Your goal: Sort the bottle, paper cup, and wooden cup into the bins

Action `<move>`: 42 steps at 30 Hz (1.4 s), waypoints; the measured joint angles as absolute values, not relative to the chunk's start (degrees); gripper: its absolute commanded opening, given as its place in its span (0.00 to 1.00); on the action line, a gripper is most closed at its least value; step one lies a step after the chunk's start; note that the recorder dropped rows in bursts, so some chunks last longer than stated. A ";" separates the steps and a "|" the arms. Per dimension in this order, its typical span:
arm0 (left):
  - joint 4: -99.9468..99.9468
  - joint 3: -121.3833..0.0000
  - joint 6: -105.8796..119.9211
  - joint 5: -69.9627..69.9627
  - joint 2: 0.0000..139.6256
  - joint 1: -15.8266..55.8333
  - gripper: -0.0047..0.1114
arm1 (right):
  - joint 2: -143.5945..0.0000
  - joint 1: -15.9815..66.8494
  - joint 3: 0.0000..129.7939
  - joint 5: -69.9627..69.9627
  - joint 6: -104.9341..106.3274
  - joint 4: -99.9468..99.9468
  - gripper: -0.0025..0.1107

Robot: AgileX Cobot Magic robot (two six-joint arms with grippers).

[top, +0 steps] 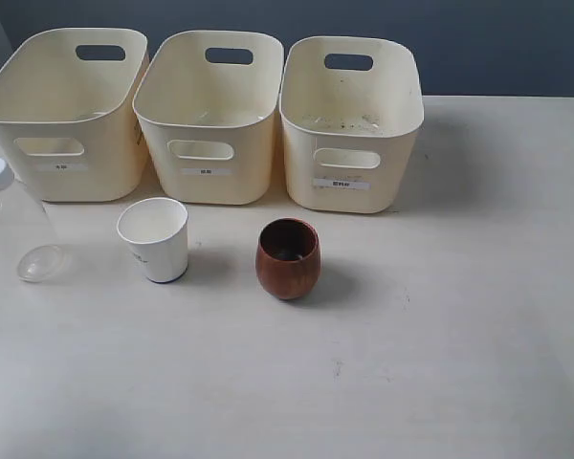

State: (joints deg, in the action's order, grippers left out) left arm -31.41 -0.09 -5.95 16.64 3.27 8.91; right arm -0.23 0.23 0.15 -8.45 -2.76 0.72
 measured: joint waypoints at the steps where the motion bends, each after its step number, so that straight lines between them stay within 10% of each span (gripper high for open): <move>1: -31.41 -0.09 -5.95 16.64 3.27 8.91 0.04 | -0.23 0.23 0.15 -8.45 -2.76 0.72 0.02; 42: -31.41 -0.09 -5.95 16.64 3.27 8.91 0.04 | -0.23 0.23 0.05 -3.77 -3.65 -24.78 0.02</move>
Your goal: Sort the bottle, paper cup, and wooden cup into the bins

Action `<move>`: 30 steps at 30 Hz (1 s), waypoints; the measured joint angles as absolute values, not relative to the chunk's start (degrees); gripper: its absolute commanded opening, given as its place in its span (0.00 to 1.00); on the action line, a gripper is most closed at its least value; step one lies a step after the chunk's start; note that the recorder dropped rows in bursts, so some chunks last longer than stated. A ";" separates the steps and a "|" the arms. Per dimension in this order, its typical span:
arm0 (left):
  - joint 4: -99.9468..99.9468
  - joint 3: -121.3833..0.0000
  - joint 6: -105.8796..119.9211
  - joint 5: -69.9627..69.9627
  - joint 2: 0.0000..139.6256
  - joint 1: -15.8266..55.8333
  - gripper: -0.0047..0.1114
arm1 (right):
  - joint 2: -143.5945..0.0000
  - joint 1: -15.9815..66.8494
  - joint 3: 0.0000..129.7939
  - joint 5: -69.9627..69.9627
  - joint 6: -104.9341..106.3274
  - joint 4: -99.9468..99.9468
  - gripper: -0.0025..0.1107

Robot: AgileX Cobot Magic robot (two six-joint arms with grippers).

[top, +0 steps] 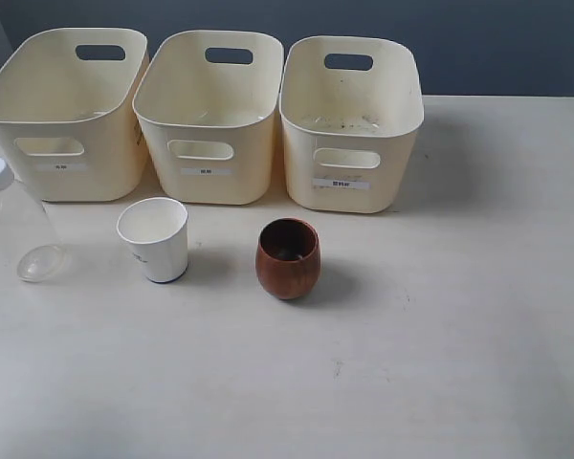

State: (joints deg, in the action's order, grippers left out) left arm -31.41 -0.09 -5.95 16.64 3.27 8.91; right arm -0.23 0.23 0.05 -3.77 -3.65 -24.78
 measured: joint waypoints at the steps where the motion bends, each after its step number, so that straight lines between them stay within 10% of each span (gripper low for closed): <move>1: -31.41 -0.09 -5.95 16.64 3.27 8.91 0.04 | -0.23 0.23 0.05 -3.77 -3.65 -25.52 0.02; 14: -31.41 -0.09 -5.95 16.64 3.27 8.91 0.04 | -4.03 0.23 16.03 -8.80 9.28 -27.52 0.02; 30: -31.41 -0.09 -5.95 16.64 3.27 8.91 0.04 | -42.61 0.46 47.04 -45.25 58.80 -50.83 0.02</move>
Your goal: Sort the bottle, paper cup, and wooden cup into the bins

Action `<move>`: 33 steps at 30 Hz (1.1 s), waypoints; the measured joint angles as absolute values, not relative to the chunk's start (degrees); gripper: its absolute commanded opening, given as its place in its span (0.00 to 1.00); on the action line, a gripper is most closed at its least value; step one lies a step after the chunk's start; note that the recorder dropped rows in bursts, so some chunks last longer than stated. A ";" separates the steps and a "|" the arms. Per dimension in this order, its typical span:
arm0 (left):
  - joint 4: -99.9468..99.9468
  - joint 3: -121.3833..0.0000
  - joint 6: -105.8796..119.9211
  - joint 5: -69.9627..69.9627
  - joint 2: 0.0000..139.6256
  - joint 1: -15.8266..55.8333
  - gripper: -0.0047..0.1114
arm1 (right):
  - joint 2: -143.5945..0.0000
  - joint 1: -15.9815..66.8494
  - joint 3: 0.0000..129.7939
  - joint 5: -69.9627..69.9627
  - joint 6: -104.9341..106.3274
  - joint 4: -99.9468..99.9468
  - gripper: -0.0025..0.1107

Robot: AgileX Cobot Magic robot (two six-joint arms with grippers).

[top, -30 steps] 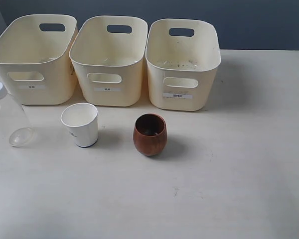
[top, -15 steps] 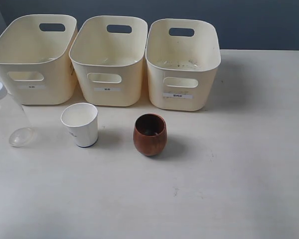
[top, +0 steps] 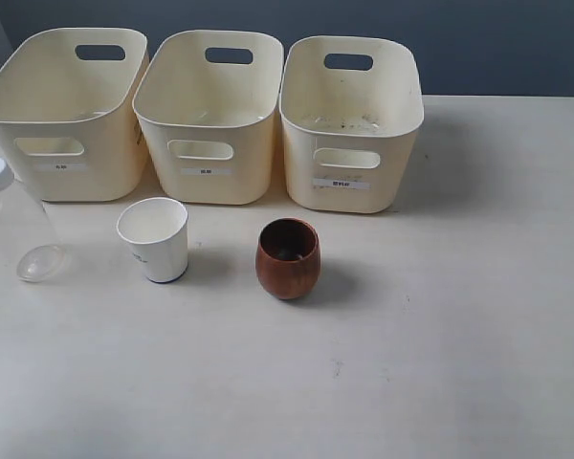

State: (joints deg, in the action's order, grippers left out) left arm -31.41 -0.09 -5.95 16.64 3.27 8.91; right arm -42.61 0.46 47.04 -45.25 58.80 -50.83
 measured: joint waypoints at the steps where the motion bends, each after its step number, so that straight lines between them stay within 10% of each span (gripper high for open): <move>1: -31.41 -0.09 -5.95 16.64 3.27 8.91 0.04 | -44.66 0.62 47.96 -46.34 59.85 -51.25 0.02; 18: -31.41 -0.09 -5.95 16.64 3.27 8.91 0.04 | -73.18 32.18 56.44 -36.94 65.47 -42.38 0.03; 27: -31.41 -0.09 -5.95 16.64 3.27 8.91 0.04 | -89.87 39.83 59.75 -31.22 65.58 -39.47 0.58; 33: -31.41 -0.09 -5.95 16.64 3.27 8.91 0.04 | -96.40 39.92 60.00 -28.43 65.58 -42.28 0.59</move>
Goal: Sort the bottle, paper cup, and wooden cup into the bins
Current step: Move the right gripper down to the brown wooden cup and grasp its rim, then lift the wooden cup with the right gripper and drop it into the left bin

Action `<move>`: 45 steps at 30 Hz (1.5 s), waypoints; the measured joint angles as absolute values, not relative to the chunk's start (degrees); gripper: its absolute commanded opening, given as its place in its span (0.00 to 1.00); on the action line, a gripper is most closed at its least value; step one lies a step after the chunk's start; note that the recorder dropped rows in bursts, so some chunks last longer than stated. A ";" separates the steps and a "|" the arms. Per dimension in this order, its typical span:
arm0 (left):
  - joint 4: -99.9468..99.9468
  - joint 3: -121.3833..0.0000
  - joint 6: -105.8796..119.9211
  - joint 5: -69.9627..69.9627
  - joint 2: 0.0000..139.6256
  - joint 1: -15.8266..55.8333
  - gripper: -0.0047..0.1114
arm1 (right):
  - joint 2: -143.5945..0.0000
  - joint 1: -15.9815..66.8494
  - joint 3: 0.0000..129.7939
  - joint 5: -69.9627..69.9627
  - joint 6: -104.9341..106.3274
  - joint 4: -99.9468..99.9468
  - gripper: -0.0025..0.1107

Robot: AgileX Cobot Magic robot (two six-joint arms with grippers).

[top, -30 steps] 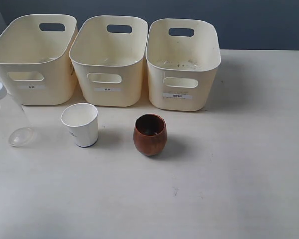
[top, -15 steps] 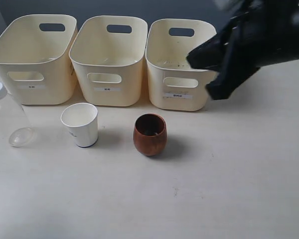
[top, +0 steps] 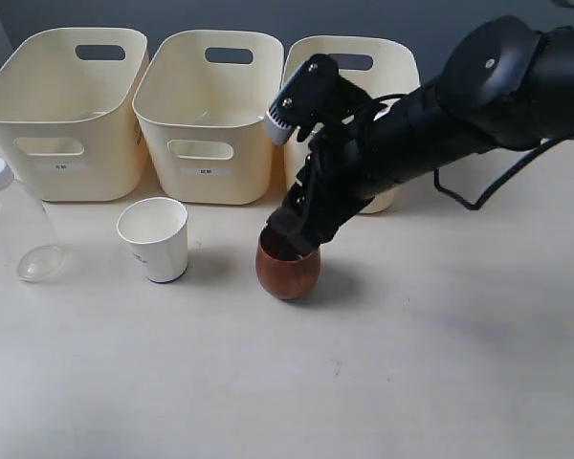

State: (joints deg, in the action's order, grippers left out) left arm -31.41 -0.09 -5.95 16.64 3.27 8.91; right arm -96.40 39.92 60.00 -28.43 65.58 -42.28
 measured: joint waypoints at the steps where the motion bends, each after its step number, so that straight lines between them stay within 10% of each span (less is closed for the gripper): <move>1: -31.41 -0.09 -5.95 16.64 3.27 8.91 0.04 | -97.25 39.92 60.00 -28.32 65.58 -42.53 0.59; 29: -31.41 -0.09 -5.95 16.64 3.27 8.91 0.04 | -106.12 45.34 60.05 -23.30 71.48 -46.80 0.58; 33: -31.41 -0.09 -5.95 16.64 3.27 8.91 0.04 | -107.11 45.34 60.05 -22.00 71.48 -46.80 0.46; 38: -31.41 -0.09 -5.95 16.64 3.27 8.91 0.04 | -108.39 45.34 60.05 -21.43 71.48 -46.44 0.01; 45: -31.41 -0.09 -5.95 16.64 3.27 8.91 0.04 | -107.00 45.56 62.82 -22.37 71.60 -44.72 0.02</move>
State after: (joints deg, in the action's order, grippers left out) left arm -31.41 -0.09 -5.95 16.64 3.27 8.91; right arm -107.00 45.56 62.82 -22.37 71.60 -44.72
